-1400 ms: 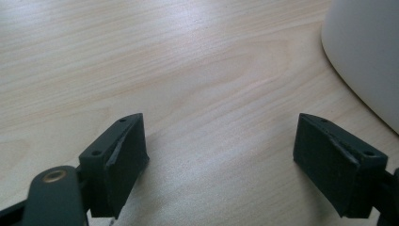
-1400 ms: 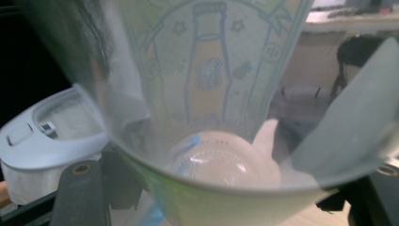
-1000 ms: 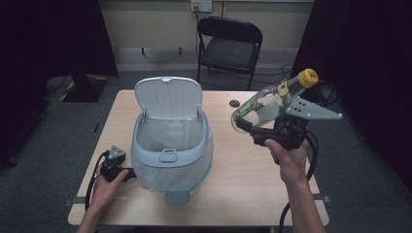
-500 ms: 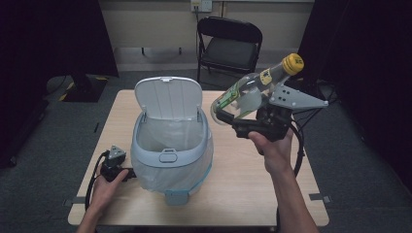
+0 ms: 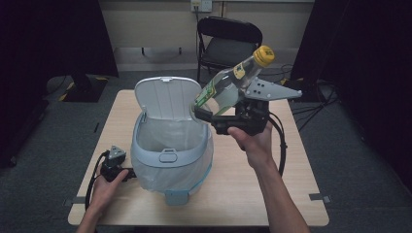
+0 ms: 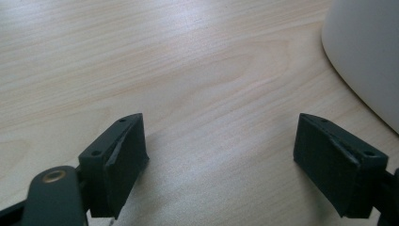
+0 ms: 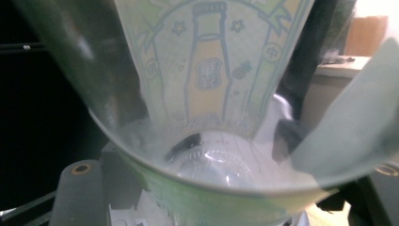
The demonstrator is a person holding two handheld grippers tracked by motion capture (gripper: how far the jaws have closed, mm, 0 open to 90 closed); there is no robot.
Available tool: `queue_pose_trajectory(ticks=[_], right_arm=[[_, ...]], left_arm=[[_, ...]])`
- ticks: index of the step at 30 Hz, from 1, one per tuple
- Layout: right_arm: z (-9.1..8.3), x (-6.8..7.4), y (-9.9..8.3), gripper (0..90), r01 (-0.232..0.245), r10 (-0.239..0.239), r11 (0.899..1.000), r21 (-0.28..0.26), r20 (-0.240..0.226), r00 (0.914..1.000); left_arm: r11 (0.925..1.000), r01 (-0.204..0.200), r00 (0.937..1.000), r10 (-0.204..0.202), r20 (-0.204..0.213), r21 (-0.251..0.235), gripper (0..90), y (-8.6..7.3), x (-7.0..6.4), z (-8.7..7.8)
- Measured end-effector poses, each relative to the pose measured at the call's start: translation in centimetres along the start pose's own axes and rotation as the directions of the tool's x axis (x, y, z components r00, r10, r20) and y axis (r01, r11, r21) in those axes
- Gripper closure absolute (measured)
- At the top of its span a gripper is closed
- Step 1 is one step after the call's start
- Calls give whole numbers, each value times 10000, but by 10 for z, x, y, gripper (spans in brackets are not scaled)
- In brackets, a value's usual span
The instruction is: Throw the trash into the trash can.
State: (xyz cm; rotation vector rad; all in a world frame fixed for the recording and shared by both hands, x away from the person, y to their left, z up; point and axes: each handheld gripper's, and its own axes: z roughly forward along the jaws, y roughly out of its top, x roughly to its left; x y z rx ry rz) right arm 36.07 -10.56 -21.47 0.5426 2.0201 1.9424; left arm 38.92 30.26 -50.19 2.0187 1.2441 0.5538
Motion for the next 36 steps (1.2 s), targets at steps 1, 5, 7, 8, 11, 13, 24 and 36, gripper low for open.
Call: queue_pose_trajectory(ticks=[1, 5, 7, 8, 11, 13, 24, 36], right_arm=[[3, 0, -1, 274, -40, 40, 10000, 84, -19, 10000], [14, 1, -7, 274, -87, 94, 9996, 273, -231, 9997], [19, 1, -9, 274, -104, 116, 9994, 345, -349, 9993], [22, 2, -10, 274, -103, 117, 9993, 368, -401, 9991], [26, 2, -10, 274, -136, 155, 9991, 410, -457, 9988], [34, 3, -11, 274, -128, 162, 9981, 597, -578, 9982], [59, 6, -18, 273, -92, 198, 9934, 1143, -926, 9955], [77, 6, -25, 273, -91, 281, 9835, 1807, -1029, 9943]], left_arm=[[10000, -4, 10000, 4, 0, 3, 172, 0, 0, 0], [10000, -3, 10000, 3, 0, 1, 173, 0, 0, 0], [10000, -4, 10000, 4, 0, -1, 172, 0, 0, 0], [10000, -2, 10000, 2, -2, 0, 172, 0, 0, 0], [10000, 0, 10000, 0, -7, 0, 172, 0, 0, 0], [10000, -3, 10000, 3, -1, 1, 173, 0, 0, 0], [10000, -4, 10000, 4, -1, 3, 172, 0, 0, 0], [10000, -6, 10000, 6, -2, 3, 172, 0, 0, 0]])
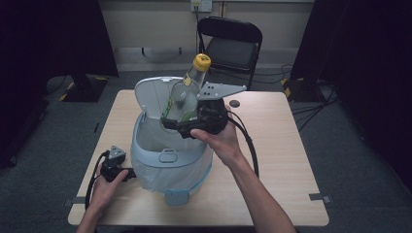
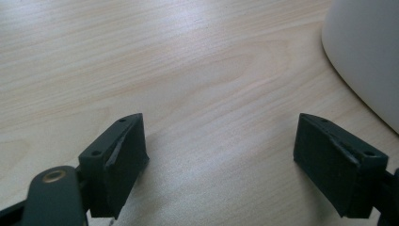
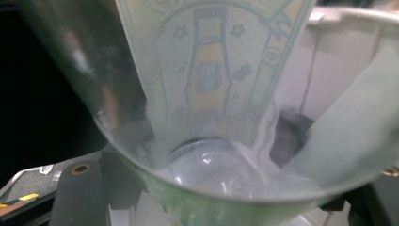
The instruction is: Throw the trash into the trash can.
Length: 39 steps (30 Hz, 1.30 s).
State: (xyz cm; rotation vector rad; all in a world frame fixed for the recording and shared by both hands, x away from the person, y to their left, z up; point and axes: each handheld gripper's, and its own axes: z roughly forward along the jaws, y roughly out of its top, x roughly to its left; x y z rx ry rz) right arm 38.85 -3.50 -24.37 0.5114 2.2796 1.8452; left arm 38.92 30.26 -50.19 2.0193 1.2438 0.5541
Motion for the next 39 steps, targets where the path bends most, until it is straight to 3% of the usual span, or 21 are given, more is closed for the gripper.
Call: queue_pose_trajectory(ticks=[8, 17, 21, 25, 27, 30, 39], right_arm=[[10, -3, -3, 272, -8, 0, 9970, 778, 102, 9999], [13, -5, -4, 255, -119, 89, 9918, 1269, 238, 9997], [13, -6, -5, 243, 20, -100, 9862, 1654, 475, 9988], [13, -7, -5, 272, -126, 51, 9867, 1618, 467, 9989], [8, -9, -3, 333, -242, 222, 9937, 1096, 197, 9996], [-1, -8, 5, 325, -187, 171, 9980, 611, 273, 9995], [-1, -9, -2, 343, -218, 198, 9974, 682, 294, 9994]], left_arm=[[10000, 1, 10000, -1, -7, -1, 172, 0, 0, 0], [10000, 2, 10000, -2, -7, 1, 172, 0, 0, 0], [10000, 3, 10000, -3, -6, -1, 172, 0, 0, 0], [10000, 2, 10000, -2, -7, 0, 172, 0, 0, 0], [10000, 2, 10000, -2, -7, 2, 172, 0, 0, 0], [10000, 8, 10000, -8, -66, 48, 162, 0, 0, 0], [10000, 46, 10000, -46, -81, 36, 155, 0, 0, 0]])
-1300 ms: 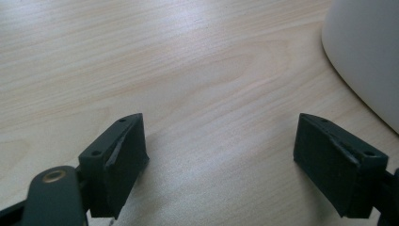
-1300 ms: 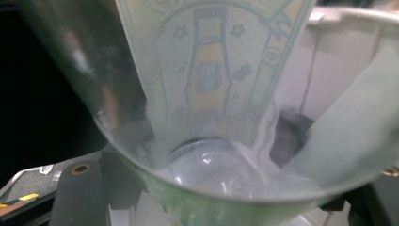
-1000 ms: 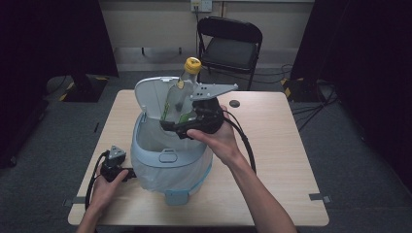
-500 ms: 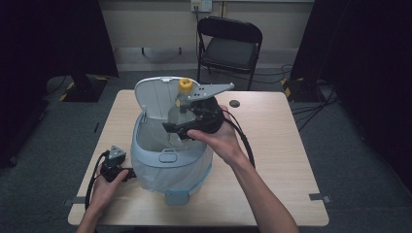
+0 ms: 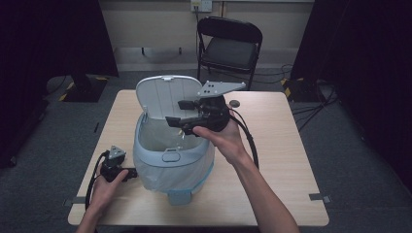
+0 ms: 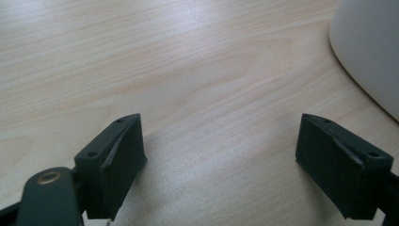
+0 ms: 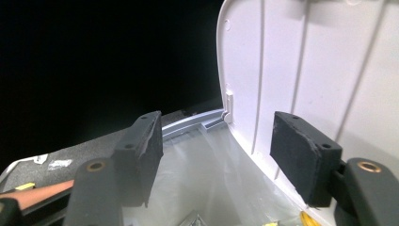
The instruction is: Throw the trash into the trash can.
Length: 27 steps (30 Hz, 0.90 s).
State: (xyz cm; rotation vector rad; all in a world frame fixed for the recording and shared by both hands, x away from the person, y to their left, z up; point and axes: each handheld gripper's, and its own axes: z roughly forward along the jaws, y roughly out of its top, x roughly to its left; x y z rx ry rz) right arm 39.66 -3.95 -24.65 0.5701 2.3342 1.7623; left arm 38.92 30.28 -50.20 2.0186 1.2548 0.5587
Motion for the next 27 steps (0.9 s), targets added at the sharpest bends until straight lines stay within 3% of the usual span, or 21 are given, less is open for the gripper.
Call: queue_pose_trajectory(ticks=[15, 22, 27], right_arm=[[-8, -13, -15, 405, -234, 232, 9997, 87, 253, 9994], [-16, -17, -21, 389, -325, 325, 9995, -8, 485, 9983], [-26, -22, -31, 341, -467, 471, 9989, -71, 962, 9942]], left_arm=[[10000, 27, 10000, -27, 13, -2, 155, 0, 0, 0], [10000, 26, 10000, -26, 14, -1, 155, 0, 0, 0], [10000, 28, 10000, -28, 13, -4, 155, 0, 0, 0]])
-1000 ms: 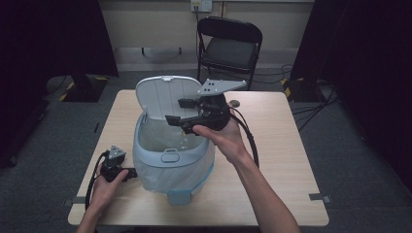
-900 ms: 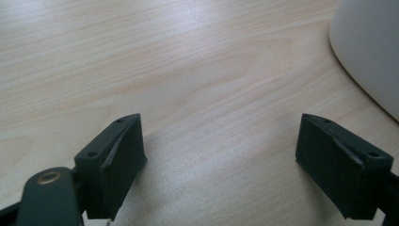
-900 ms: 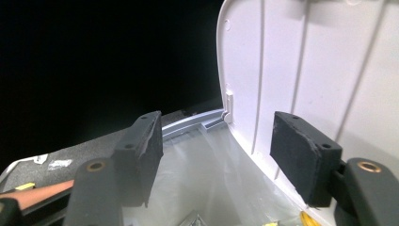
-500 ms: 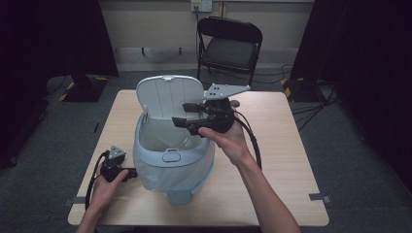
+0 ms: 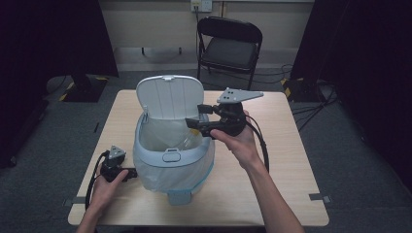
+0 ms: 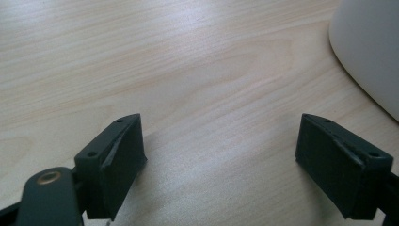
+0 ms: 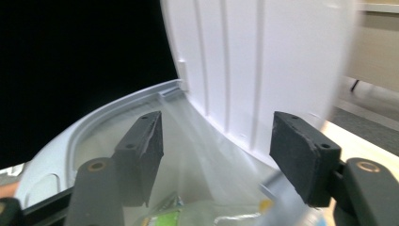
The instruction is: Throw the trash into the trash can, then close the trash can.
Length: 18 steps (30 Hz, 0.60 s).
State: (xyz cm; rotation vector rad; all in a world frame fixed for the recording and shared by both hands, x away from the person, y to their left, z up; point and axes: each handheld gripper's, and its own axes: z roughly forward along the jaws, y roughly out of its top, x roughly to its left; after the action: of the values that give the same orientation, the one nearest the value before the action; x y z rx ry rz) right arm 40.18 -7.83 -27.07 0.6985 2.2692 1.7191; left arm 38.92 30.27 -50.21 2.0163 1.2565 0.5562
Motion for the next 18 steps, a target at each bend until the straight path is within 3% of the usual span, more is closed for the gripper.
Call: queue_pose_trajectory(ticks=[9, 18], right_arm=[[-21, -19, -10, 310, -347, 355, 9993, -135, 664, 9972], [-41, -40, -20, 275, -634, 620, 9980, 32, 1696, 9836]], left_arm=[[10000, -4, 10000, 4, -1, 3, 155, 0, 0, 0], [10000, -3, 10000, 3, -2, 4, 155, 0, 0, 0]])
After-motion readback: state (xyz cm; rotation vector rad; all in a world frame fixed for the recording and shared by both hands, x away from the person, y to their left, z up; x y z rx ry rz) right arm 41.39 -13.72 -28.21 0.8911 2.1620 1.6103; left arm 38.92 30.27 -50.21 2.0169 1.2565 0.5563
